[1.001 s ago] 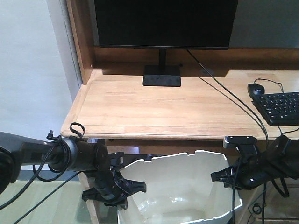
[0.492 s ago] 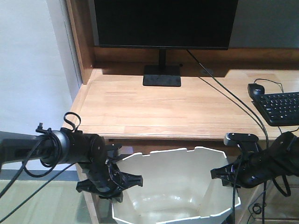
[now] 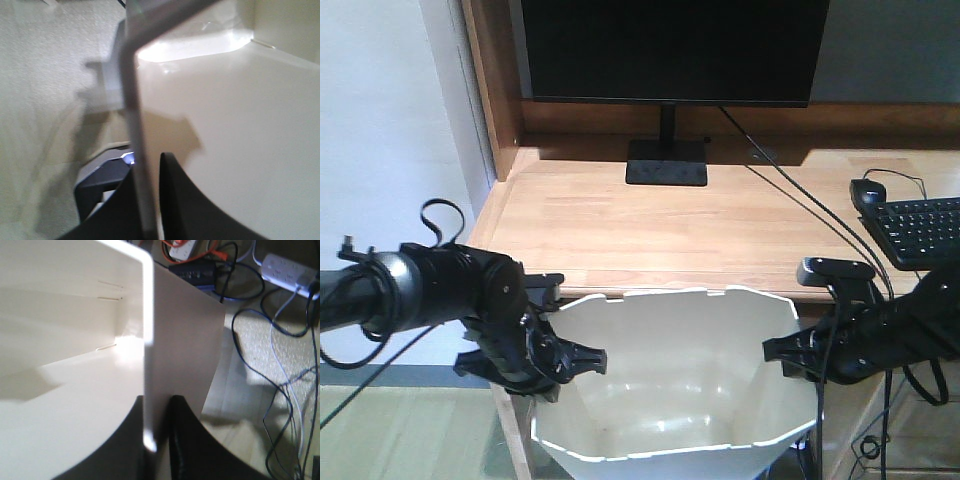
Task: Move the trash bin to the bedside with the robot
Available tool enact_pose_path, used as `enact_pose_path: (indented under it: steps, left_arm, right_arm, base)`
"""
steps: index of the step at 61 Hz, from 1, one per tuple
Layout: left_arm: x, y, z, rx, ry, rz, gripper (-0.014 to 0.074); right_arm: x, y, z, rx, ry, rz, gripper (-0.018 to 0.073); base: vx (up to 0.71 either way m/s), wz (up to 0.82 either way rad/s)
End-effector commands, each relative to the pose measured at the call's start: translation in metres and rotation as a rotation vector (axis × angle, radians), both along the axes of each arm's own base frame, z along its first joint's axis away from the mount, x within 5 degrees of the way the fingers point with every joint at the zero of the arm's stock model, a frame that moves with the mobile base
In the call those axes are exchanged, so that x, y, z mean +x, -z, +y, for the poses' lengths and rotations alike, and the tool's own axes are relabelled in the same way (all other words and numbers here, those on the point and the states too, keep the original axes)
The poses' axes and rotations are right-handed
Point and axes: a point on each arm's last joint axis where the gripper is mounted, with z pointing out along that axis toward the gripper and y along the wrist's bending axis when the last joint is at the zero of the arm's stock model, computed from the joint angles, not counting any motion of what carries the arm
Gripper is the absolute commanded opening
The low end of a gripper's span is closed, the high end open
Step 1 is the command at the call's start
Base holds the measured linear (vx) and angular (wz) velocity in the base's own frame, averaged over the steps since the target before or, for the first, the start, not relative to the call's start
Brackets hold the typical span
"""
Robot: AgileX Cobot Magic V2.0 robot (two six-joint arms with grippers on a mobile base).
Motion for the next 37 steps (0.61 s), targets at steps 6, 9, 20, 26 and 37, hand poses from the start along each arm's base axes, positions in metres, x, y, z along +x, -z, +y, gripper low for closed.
enact_pose_path:
  steps: [6,9,20,26,37]
  left_arm:
    - [0.001,-0.056,-0.007,-0.117,0.007,-0.191,-0.0007]
    - [0.000,-0.061,-0.005,-0.114,0.002,-0.204,-0.0007]
    - [-0.005,-0.075,0.002,-0.069,0.014,-0.230,-0.0006]
    - [-0.006,-0.077,0.004,-0.056,0.023,-0.231,-0.0006]
    - [-0.006,-0.077,0.004,-0.058,0.013,-0.226,-0.0006]
  right_arm:
    - [-0.010,-0.039,0.040,0.139,-0.001,-0.041,-0.0005]
    - [-0.013,-0.040,0.045,0.141,-0.004,-0.031,-0.0005]
    - [-0.024,-0.041,0.051,0.138,0.026,-0.031,-0.0005]
    - [-0.030,-0.039,0.047,0.131,0.046,-0.040,-0.0005]
    - [-0.039,-0.036,0.044,0.121,0.040,-0.031,-0.0005]
  base:
    - [0.00,0.00]
    - [0.00,0.00]
    - [0.00,0.00]
    - [0.00,0.00]
    - [0.00,0.00]
